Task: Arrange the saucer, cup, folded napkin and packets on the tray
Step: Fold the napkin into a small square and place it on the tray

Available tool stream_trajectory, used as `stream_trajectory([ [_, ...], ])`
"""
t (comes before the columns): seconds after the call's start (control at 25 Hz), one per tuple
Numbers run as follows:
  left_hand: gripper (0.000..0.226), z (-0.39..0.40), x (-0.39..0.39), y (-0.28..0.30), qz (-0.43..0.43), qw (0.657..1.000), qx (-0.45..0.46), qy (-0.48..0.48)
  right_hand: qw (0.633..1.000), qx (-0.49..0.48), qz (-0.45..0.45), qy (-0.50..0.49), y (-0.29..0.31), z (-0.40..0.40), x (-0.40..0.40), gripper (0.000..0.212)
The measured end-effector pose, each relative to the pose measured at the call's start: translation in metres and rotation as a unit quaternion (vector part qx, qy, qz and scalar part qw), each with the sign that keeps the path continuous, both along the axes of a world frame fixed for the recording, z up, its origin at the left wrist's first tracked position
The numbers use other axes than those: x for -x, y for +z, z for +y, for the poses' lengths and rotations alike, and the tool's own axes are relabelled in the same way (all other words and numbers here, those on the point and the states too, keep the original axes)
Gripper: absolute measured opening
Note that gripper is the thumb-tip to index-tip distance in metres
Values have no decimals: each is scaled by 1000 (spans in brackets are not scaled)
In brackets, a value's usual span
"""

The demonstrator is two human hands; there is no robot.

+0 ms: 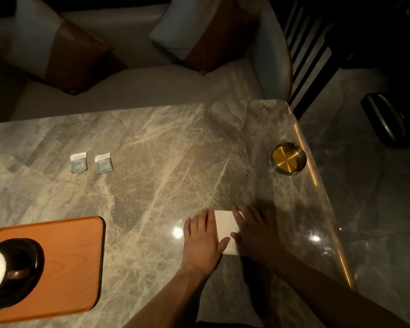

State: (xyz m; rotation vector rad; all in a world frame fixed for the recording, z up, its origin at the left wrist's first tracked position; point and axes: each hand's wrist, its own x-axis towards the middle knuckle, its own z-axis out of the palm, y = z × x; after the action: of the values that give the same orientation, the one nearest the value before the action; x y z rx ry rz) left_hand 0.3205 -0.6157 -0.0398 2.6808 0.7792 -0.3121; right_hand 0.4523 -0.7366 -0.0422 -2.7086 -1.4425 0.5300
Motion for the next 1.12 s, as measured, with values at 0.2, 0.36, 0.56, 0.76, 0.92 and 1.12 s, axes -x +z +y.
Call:
stream_trajectory([
  [0.2, 58, -14, 4, 17, 13, 989, 22, 144, 996, 67, 58, -19, 17, 23, -18, 76],
  [0.36, 47, -18, -5, 23, 45, 956, 126, 259, 983, 79, 131, -100, 23, 35, -11, 62],
  [0.56, 36, -15, -2, 26, 43, 933, 213, 286, 936, 10, 315, -156, 40, 20, -14, 27],
  [0.76, 21, -8, 17, 41, -132, 792, 489, 341, 860, -91, 462, -197, 66, -6, -23, 28],
  [0.92, 39, -7, 29, 71, -196, 725, 559, 351, 762, -177, 573, -246, 87, -17, -8, 49],
  [1.12, 52, -7, 49, 108, -253, 725, 553, 323, 658, -245, 667, -250, 120, -7, 18, 45],
])
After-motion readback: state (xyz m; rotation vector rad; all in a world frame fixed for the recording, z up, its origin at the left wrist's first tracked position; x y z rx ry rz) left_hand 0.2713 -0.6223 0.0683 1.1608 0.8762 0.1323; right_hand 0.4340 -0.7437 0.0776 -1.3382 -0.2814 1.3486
